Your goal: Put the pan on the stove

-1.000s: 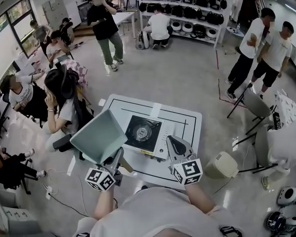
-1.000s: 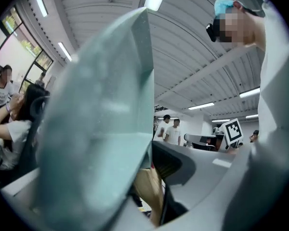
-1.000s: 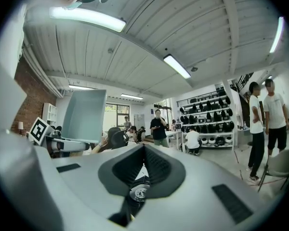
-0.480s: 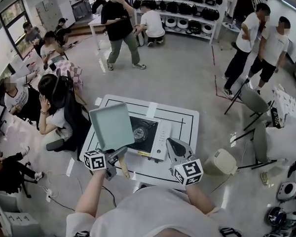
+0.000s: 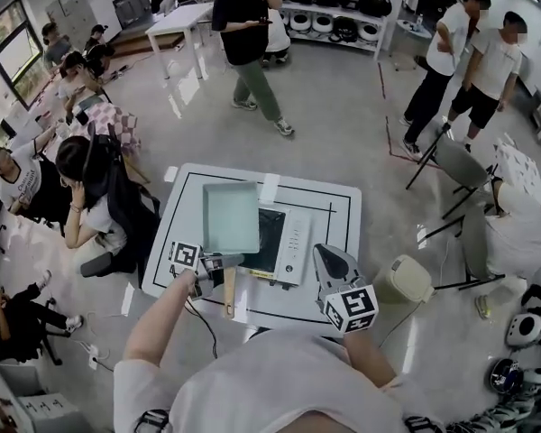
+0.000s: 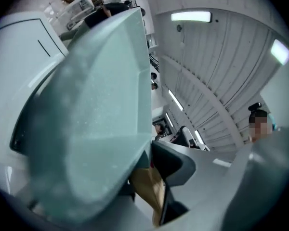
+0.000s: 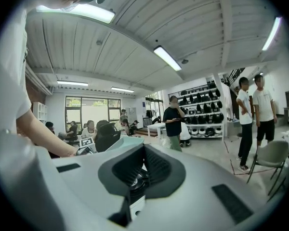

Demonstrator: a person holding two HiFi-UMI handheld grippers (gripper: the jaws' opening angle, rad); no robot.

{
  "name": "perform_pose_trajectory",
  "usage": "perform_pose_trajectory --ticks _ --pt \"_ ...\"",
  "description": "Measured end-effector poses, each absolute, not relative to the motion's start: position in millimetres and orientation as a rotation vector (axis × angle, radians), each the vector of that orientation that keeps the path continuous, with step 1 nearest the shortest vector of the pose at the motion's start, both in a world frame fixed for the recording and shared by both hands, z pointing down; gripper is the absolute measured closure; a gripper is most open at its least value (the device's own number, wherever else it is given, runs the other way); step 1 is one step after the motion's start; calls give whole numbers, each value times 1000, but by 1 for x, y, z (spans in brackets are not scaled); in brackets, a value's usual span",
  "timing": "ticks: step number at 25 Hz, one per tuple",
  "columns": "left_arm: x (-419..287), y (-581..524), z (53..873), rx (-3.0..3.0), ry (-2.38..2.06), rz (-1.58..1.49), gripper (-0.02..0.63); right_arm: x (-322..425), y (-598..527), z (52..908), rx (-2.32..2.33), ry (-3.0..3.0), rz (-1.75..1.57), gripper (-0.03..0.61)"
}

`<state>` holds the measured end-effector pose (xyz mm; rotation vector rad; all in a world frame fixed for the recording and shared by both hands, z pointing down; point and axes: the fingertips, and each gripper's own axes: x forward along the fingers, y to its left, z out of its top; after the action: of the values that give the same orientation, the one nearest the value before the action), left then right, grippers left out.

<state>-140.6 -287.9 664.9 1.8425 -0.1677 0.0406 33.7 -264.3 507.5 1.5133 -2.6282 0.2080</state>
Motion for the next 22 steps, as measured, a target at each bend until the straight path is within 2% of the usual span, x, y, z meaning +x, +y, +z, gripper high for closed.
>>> perform_pose_trajectory --ticks 8,22 --pt "-130 -293 708 1769 -26 220 483 50 -269 517 1591 -2563 241 571" --pt "-134 -283 749 1568 93 280 482 48 -262 523 1560 -2586 215 571"
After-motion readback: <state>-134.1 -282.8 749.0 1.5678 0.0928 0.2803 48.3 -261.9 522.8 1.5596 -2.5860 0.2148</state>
